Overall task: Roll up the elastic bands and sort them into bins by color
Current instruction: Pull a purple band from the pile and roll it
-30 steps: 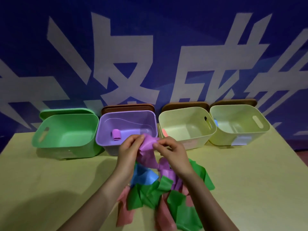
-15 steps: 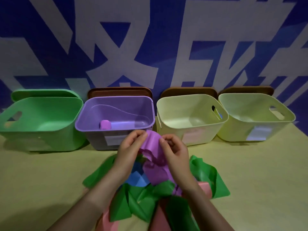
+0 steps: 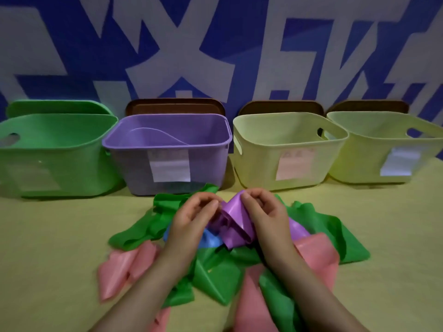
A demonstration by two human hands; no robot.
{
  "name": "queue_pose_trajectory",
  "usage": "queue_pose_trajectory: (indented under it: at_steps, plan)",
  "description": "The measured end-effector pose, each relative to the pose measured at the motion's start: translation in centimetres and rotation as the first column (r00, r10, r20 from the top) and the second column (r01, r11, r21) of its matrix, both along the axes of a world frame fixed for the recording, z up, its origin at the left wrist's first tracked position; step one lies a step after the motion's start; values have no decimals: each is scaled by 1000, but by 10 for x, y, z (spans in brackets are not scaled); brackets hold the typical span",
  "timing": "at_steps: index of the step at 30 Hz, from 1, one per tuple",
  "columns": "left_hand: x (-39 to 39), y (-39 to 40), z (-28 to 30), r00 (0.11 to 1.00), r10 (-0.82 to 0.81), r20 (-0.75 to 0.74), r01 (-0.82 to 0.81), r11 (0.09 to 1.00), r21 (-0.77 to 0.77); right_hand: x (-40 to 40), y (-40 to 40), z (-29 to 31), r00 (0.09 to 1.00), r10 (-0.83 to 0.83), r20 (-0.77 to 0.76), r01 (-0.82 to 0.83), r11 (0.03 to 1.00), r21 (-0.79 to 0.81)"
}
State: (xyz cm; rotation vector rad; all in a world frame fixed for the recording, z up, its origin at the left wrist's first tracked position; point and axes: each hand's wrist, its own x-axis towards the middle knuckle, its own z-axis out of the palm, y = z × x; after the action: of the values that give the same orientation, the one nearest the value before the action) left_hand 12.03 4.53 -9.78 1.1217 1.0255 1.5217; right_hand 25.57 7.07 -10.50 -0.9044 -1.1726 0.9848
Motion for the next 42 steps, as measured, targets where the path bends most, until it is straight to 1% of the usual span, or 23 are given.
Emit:
queue_pose_trajectory:
  at_steps: [1,3,5,7,9,11,12,13,14,16,18,20,23,24,26,28,31,33,35,37,38,40,42]
  plan:
    - [2,-2,0,999,-9,-41,10,1000,21,1,-2,0,999,8,38,-9,1000,24]
    - [2,-6,2,998,1,-65,1,999,41,3,-7,4,988,-11,154,-3,996,91]
    - [1,-10,6,993,9,-116,-4,999,43,4,-12,9,959,-82,273,37,985,166]
    - [1,-13,8,988,31,-149,-24,999,48,6,-16,12,906,-177,384,79,963,259]
    - [1,-14,12,967,84,-240,-72,996,57,9,-19,16,827,-278,489,100,928,359]
    - [2,-15,18,921,88,-378,-71,996,59,12,-22,23,781,-355,514,111,889,445]
    - [4,-16,20,912,68,-405,-52,997,49,14,-24,28,783,-368,502,115,878,464]
    - [5,-16,22,917,44,-396,-37,999,26,15,-26,32,789,-373,488,114,870,479]
    - [6,-17,23,935,24,-353,-33,999,-20,16,-28,35,786,-384,485,111,859,500]
    - [9,-22,29,985,-4,-174,-21,990,-142,17,-30,38,761,-408,504,79,830,552]
    - [12,-26,33,999,-39,-11,35,968,-247,17,-30,37,742,-376,555,13,836,548]
    - [11,-28,34,994,-78,70,95,957,-275,16,-30,34,711,-302,635,-100,850,516]
    - [5,-25,32,991,-95,96,116,963,-244,9,-31,27,615,-236,753,-243,851,465]
    - [4,-24,32,991,-89,100,110,967,-228,6,-31,26,609,-233,758,-265,841,472]
    - [3,-20,30,992,-68,110,89,977,-196,4,-32,27,655,-222,722,-262,830,493]
    - [3,-16,26,997,-41,60,51,985,-165,5,-31,30,729,-191,658,-212,850,482]
    - [4,-15,21,998,-34,-60,24,988,-153,8,-30,35,833,-101,545,-123,925,360]
    - [7,-18,22,998,-38,-54,28,985,-167,9,-31,37,872,-28,489,-128,950,284]
    - [11,-22,28,996,-51,77,65,980,-186,9,-31,37,877,5,480,-145,956,255]
    - [12,-25,32,967,-105,231,149,972,-184,9,-31,36,878,5,478,-137,961,241]
    - [10,-25,33,953,-141,268,193,965,-178,10,-30,35,876,-7,483,-124,963,238]
    - [5,-23,33,953,-175,246,219,962,-162,10,-31,35,861,-23,508,-111,966,233]
    - [3,-23,33,978,-118,171,145,977,-155,9,-33,35,846,-25,533,-117,966,231]
